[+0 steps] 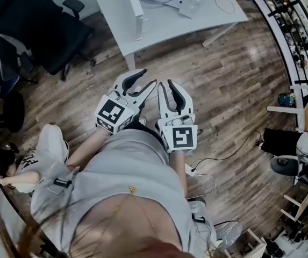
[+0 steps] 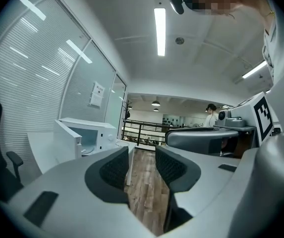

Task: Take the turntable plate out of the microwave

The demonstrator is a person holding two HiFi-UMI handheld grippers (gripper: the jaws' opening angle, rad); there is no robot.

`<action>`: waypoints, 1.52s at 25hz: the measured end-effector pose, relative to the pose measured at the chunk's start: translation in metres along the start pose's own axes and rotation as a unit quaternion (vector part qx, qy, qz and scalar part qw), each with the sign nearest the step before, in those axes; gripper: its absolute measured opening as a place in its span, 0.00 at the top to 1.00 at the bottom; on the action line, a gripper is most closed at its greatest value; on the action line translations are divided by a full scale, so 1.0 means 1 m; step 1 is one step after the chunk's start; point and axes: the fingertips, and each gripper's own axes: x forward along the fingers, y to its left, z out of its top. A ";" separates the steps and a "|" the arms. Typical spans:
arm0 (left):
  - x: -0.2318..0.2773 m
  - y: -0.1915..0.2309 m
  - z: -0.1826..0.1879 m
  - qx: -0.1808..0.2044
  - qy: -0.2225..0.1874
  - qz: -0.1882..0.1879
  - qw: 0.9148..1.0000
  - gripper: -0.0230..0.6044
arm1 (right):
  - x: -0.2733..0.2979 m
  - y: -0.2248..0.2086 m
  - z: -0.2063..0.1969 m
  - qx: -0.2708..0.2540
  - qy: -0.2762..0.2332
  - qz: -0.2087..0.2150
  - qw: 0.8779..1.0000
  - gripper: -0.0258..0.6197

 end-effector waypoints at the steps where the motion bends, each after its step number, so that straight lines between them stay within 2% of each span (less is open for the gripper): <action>1: 0.007 0.004 0.000 0.000 0.001 -0.005 1.000 0.69 | 0.006 -0.006 0.000 0.001 0.000 -0.004 1.000 0.83; 7: 0.048 0.034 0.012 -0.007 -0.002 -0.028 1.000 0.69 | 0.044 -0.044 0.006 0.004 -0.005 -0.025 1.000 0.83; 14: 0.094 0.088 0.030 0.006 -0.007 -0.038 0.999 0.69 | 0.104 -0.080 0.017 -0.007 -0.009 -0.036 0.999 0.83; 21: 0.117 0.127 0.035 -0.011 -0.007 -0.043 0.999 0.69 | 0.146 -0.098 0.018 0.000 0.001 -0.041 0.999 0.83; 28: 0.128 0.147 0.038 -0.006 -0.005 -0.044 0.999 0.69 | 0.165 -0.107 0.018 0.002 0.000 -0.049 0.999 0.83; 38: 0.139 0.151 0.044 0.001 -0.005 -0.050 0.999 0.69 | 0.180 -0.116 0.019 0.006 -0.003 -0.054 0.999 0.83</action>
